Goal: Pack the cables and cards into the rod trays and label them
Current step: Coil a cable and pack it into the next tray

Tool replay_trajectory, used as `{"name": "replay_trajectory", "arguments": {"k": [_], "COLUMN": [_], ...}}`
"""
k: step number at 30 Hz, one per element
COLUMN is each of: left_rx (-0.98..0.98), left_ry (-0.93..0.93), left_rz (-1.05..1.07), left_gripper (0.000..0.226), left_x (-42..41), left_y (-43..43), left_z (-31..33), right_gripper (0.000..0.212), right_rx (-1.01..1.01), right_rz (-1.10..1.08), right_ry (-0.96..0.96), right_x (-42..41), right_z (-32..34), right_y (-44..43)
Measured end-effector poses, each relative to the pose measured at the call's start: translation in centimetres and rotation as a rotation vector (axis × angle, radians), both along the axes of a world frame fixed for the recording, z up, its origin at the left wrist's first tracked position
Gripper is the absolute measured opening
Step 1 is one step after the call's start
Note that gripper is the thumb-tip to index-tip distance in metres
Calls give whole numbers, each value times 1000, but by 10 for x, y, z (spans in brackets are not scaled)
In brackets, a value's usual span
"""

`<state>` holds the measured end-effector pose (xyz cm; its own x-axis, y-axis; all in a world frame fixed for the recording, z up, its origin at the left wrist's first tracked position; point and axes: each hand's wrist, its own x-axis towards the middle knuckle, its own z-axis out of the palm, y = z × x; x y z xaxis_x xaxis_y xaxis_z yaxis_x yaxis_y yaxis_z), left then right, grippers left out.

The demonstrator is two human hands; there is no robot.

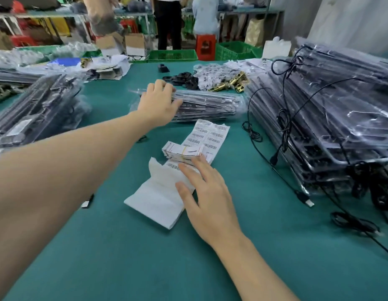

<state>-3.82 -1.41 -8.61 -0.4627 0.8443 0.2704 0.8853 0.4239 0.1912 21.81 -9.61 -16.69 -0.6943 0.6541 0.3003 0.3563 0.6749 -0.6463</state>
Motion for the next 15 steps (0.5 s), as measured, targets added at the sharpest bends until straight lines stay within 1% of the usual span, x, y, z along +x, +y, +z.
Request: {"name": "replay_trajectory", "arguments": {"k": [2,4,7,11,15], "left_rx": [-109,-207,-302,-350,-376], "left_ry": [35,94,87,211,312], "left_rz": [-43,-101,-182,-228,-288], "left_gripper": [61,65,60,50,54], "left_x": [-8,-17,-27,-30,-31], "left_y": [12,20,26,31,38], "left_z": [2,3,4,8,15], "right_gripper": [46,47,47,48,48], "right_rx": [-7,-7,-7,-23,-22], "right_rz": [0,-3,-7,-10,-13], "right_ry": [2,-1,2,11,12], "right_x": [-1,-2,-2,-2,-2], "right_z": [0,-1,-3,-3,-2], "right_y": [1,1,3,3,4]}}
